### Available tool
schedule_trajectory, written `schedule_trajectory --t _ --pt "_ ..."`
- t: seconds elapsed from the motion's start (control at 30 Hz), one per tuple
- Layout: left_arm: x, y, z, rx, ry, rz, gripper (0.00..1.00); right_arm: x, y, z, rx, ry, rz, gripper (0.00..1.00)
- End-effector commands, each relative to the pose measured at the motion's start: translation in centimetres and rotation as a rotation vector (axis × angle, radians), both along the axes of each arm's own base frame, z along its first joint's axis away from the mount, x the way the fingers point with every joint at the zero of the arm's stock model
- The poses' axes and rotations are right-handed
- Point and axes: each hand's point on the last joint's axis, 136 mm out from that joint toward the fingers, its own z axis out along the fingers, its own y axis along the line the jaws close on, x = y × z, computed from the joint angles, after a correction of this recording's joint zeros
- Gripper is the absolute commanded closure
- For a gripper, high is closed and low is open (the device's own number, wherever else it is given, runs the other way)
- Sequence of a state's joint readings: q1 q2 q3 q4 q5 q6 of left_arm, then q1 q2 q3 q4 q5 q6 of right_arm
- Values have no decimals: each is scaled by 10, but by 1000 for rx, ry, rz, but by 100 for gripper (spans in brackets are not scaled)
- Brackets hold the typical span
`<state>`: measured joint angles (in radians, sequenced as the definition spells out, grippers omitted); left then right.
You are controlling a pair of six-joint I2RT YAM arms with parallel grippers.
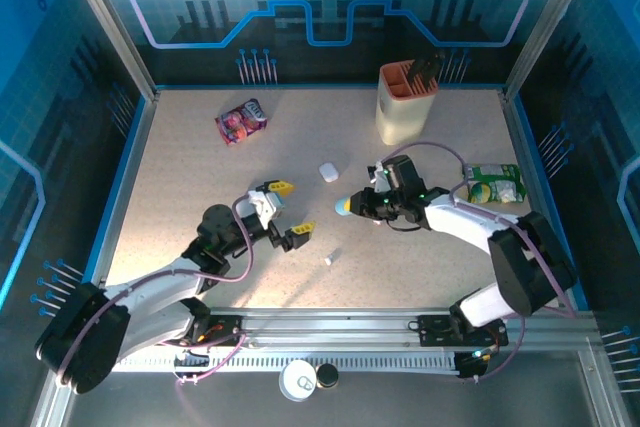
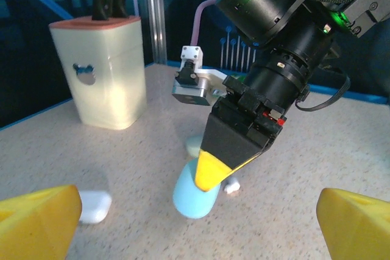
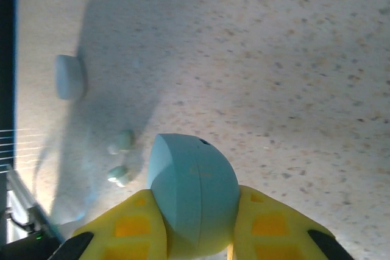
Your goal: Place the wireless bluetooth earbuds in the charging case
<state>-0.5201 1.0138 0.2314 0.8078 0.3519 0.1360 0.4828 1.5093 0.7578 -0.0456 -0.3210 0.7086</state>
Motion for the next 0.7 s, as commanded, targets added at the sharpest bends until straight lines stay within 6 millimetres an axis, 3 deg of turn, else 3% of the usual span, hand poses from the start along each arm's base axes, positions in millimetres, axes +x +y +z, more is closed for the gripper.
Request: schedule_trajectory --t 0.0,0.17,0.23,0.3,0.47,0.67 --pt "7 12 -19 69 68 90 1 7 -9 -21 -78 4 -15 89" --pt "26 32 -29 83 235 264 1 8 -10 -43 -124 23 -9 85" --pt "31 38 -34 102 275 315 1 8 -13 -48 -145 27 -14 80" --pt "40 50 -38 119 326 403 1 8 -16 -47 -163 22 -17 68" --pt "57 85 -56 152 493 630 1 12 -22 -24 -227 -68 -9 42" --pt "68 121 -76 121 715 845 2 12 -18 16 -319 -225 30 30"
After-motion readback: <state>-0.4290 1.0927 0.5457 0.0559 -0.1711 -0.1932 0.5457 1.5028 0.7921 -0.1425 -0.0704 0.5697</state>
